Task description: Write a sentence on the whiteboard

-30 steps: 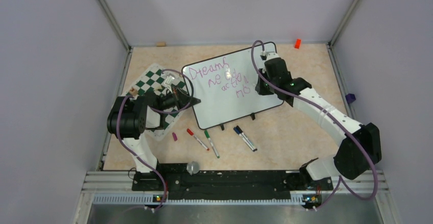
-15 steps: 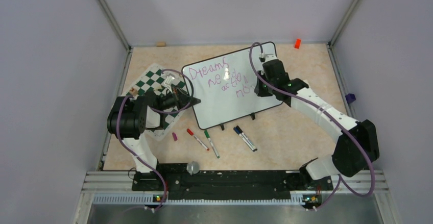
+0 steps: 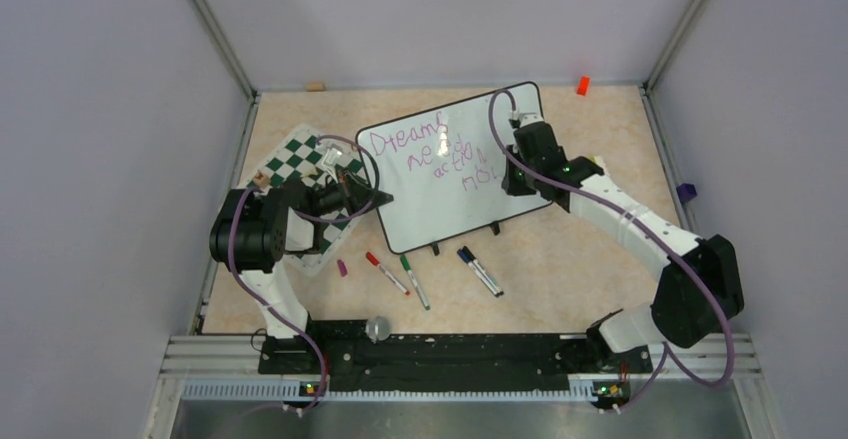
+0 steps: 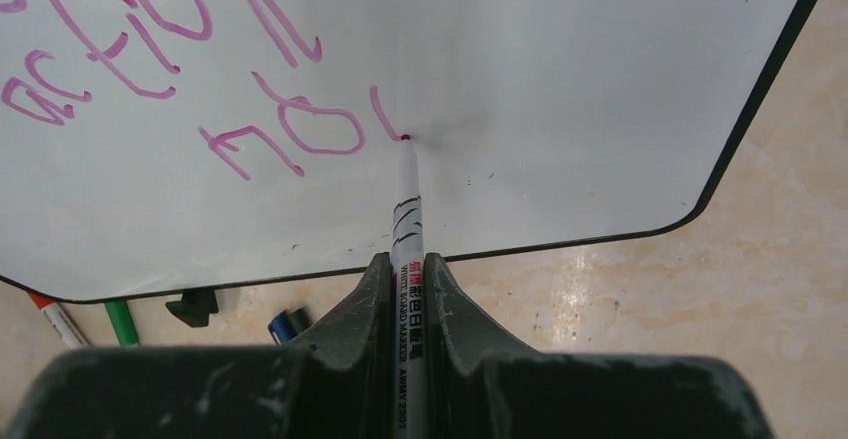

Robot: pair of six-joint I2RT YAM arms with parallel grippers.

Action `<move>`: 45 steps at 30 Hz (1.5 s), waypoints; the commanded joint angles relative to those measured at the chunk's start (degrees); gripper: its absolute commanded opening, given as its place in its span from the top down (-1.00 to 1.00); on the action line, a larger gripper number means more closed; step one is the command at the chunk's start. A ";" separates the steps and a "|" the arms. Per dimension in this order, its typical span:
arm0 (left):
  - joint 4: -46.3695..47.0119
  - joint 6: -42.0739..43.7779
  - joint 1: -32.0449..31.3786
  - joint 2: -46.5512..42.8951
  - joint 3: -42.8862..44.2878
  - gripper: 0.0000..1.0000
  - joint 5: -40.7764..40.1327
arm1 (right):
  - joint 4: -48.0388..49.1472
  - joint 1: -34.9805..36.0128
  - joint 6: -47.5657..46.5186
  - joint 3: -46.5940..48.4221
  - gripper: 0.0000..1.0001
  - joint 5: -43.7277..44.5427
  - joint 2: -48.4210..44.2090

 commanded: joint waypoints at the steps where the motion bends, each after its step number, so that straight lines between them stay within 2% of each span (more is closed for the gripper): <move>1: 4.91 4.25 -0.52 0.42 0.18 1.00 5.41 | 1.32 -0.36 -1.12 5.08 1.00 3.68 2.58; 13: 4.89 4.52 -0.53 0.29 0.04 1.00 5.29 | 1.23 -0.90 -2.87 10.21 1.00 3.63 4.99; 30: 4.91 4.43 -0.56 0.48 0.33 1.00 5.41 | 0.44 -1.01 -0.45 1.65 1.00 3.73 1.01; 45: 4.89 4.34 -0.52 0.65 0.26 1.00 5.34 | -0.06 -2.82 -3.64 11.16 1.00 4.02 5.91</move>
